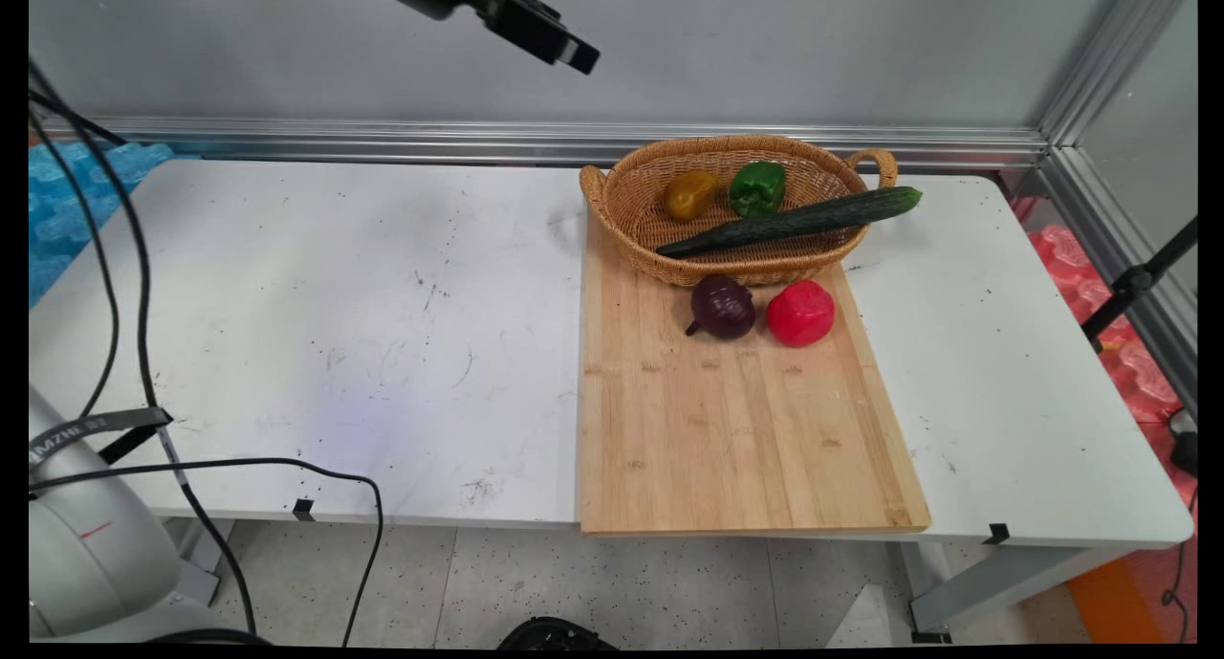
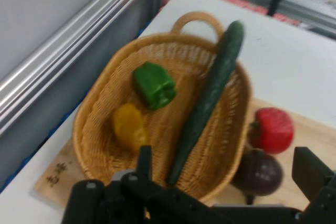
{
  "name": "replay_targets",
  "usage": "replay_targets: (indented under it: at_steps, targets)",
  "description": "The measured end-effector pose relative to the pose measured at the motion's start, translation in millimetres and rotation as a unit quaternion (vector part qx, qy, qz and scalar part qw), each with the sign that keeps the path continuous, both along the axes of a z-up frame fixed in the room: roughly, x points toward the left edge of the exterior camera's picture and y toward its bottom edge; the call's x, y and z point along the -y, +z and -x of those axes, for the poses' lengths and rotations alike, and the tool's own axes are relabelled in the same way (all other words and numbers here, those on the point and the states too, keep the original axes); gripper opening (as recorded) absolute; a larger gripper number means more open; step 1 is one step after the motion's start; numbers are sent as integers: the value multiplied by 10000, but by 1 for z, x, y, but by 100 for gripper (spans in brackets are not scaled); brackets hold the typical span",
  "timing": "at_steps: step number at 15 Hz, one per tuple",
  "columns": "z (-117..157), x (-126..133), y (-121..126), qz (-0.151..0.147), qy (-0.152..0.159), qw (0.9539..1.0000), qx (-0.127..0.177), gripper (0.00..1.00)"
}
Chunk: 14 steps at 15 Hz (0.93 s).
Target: Pick up the potato from the vegetable basket
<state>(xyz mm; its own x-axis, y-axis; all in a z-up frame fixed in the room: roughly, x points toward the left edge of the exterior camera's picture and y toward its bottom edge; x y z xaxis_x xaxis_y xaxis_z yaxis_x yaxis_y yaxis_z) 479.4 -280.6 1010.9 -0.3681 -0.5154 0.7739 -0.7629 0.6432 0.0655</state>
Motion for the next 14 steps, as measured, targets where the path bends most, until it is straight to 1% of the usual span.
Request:
replay_targets:
  at_steps: [3, 7, 12, 14]
  targets:
    - [17, 23, -14, -154, 330, 9992, 175, 100]
    - [40, 57, -37, -369, 728, 9955, 480, 100]
    - [65, 89, -59, -507, 933, 9917, 730, 100]
    - [78, 106, -73, -594, 1036, 9893, 834, 100]
